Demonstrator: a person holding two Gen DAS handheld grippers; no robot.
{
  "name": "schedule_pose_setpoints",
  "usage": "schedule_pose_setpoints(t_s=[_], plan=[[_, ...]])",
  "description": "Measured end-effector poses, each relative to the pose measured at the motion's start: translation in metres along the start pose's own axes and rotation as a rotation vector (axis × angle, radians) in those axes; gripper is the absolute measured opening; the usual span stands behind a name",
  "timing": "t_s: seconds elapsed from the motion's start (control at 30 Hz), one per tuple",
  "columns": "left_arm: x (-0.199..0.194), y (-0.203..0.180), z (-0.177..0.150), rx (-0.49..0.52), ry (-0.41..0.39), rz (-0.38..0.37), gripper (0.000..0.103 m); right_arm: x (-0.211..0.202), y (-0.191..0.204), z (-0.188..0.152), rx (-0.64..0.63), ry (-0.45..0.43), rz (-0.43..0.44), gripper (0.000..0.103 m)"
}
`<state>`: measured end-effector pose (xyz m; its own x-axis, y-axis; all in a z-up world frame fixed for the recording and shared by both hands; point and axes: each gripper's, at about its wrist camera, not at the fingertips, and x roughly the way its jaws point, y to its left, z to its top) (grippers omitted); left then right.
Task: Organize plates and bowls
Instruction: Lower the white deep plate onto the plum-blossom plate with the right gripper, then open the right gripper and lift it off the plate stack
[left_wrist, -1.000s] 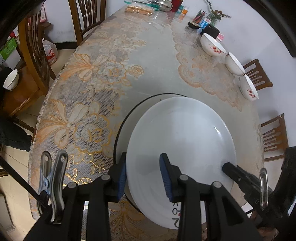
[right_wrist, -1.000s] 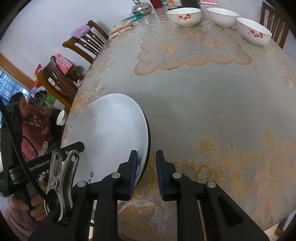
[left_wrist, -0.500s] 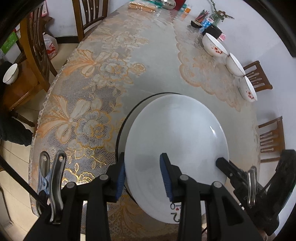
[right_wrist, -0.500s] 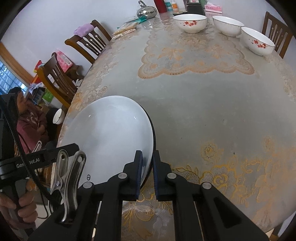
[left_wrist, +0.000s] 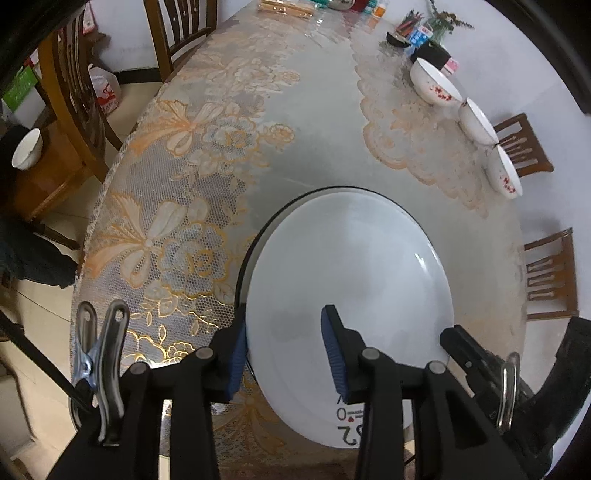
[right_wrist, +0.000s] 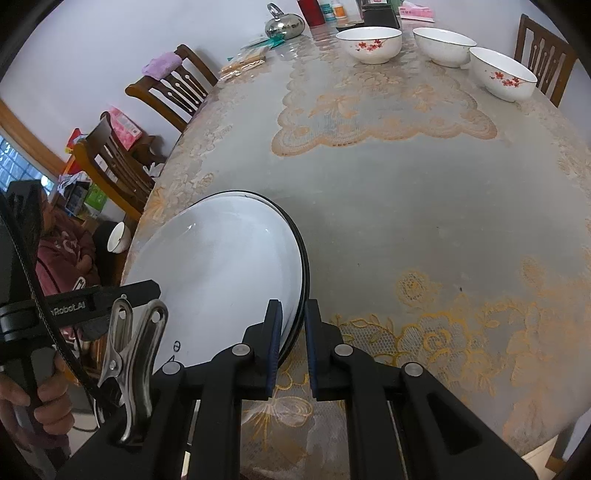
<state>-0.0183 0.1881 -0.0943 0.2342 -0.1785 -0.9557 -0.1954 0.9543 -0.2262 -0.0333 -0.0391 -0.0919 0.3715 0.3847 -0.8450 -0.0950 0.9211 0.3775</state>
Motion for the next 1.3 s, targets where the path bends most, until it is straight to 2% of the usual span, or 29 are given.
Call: schedule_pose_setpoints(t_s=[0.27,0.3,0.53,0.77,0.97,1.07,1.3], plan=[[-0.002,-0.004,0.003,0.008,0.045,0.059,0.043,0.003,-0.001,-0.003,0.010,0.020,0.021,0.012],[-0.004,-0.003,0.004,0.010,0.042,0.082,0.044,0.004,-0.001,-0.003,0.014,0.016,0.034,0.012],[-0.005,-0.008,0.005,0.044,0.025,0.094,0.045,0.004,-0.007,-0.004,0.038,0.009,0.046,0.015],[-0.002,-0.008,0.001,0.110,-0.040,0.220,0.045,0.001,-0.003,-0.003,0.024,-0.003,0.042,0.015],[0.001,0.001,0.000,0.075,-0.034,0.172,0.045,0.000,0.000,0.000,0.014,0.017,0.059,0.016],[-0.005,0.001,0.001,0.076,-0.050,0.139,0.045,-0.005,-0.001,0.001,0.016,0.000,0.061,0.024],[-0.019,-0.006,0.004,0.098,-0.086,0.102,0.045,-0.021,-0.008,0.003,0.033,-0.040,0.078,0.028]])
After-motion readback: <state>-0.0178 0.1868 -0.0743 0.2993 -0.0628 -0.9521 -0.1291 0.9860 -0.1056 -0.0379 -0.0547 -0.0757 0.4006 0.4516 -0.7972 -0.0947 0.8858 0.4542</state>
